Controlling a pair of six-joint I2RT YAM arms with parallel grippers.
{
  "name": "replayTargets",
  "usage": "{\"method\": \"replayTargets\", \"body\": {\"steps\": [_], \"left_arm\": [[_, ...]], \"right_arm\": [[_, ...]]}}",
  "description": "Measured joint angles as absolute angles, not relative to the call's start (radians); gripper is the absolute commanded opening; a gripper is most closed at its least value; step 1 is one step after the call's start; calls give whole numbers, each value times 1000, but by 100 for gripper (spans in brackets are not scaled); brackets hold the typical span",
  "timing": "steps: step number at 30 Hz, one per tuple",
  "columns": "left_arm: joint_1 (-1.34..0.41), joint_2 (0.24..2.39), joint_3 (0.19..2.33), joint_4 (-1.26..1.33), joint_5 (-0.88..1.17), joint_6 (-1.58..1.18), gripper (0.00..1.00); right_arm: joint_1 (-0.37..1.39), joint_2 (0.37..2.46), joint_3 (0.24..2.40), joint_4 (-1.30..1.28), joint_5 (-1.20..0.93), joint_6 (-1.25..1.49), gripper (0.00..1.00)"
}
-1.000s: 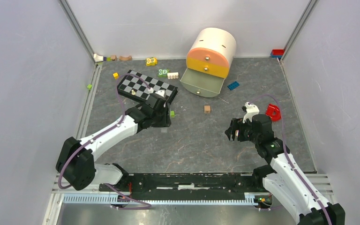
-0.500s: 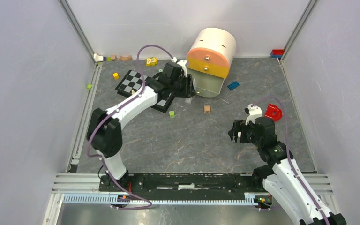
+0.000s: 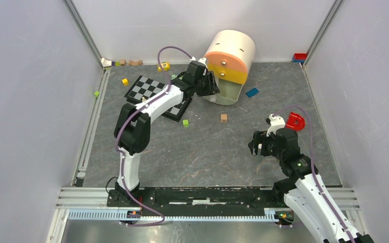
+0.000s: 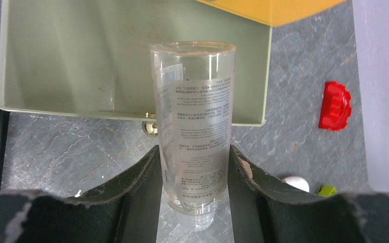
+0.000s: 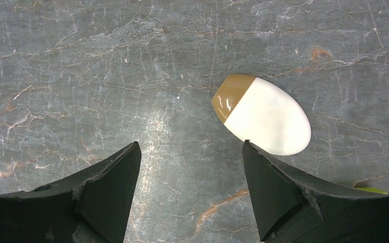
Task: Organize the makeup
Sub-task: Place the makeup in the drawer.
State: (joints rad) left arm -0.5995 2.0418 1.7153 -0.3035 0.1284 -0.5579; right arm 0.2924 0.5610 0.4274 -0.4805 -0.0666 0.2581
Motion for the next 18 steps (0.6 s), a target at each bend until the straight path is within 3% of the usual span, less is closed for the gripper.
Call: {"method": "replayTargets", "body": {"steps": [18], "left_arm": [[-599, 2107, 1674, -44, -105, -863, 6]], "right_arm": [[292, 540, 428, -502, -44, 266, 80]]}}
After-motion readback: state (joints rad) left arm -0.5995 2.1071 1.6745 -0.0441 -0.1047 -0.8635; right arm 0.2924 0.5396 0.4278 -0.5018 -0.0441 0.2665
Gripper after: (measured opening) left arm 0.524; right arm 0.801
